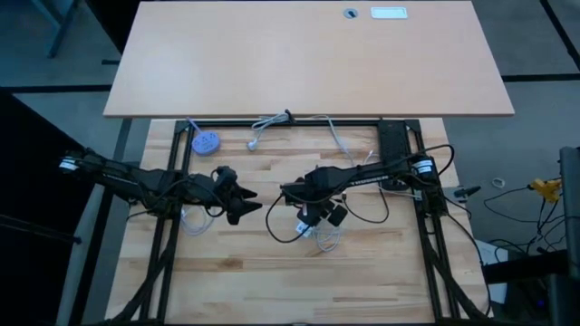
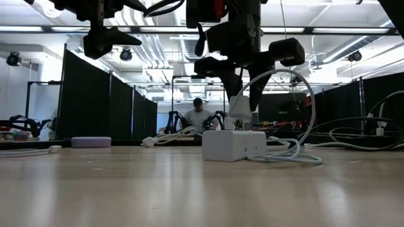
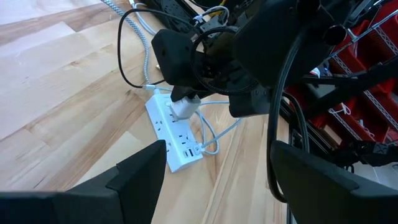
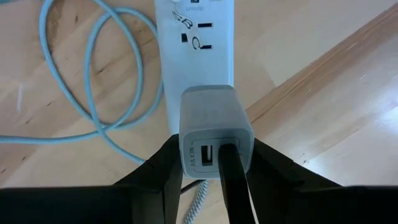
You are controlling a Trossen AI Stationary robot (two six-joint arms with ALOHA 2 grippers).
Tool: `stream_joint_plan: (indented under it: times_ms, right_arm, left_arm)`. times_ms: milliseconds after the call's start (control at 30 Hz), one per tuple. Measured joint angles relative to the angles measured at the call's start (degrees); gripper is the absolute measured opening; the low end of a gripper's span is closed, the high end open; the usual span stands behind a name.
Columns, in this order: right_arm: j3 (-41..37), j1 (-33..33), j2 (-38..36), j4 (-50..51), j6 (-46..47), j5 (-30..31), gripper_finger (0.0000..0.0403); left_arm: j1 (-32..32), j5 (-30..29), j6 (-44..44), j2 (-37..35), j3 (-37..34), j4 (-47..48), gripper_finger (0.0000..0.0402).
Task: Insert USB
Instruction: Insert the white charger adapter into the white outlet extension
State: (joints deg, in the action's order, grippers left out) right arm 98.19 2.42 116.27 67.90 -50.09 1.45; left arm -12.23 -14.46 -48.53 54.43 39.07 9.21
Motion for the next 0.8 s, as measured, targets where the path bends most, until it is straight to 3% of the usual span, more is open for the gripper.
stream_joint_plan:
  times_ms: [800]
  right_arm:
    - [-6.4, -0.2, -0.3, -7.2, 2.4, -2.0, 0.0126]
  left_arm:
    - [0.0, -1.0, -0.2, 0.0, 0.0, 0.0, 0.0275]
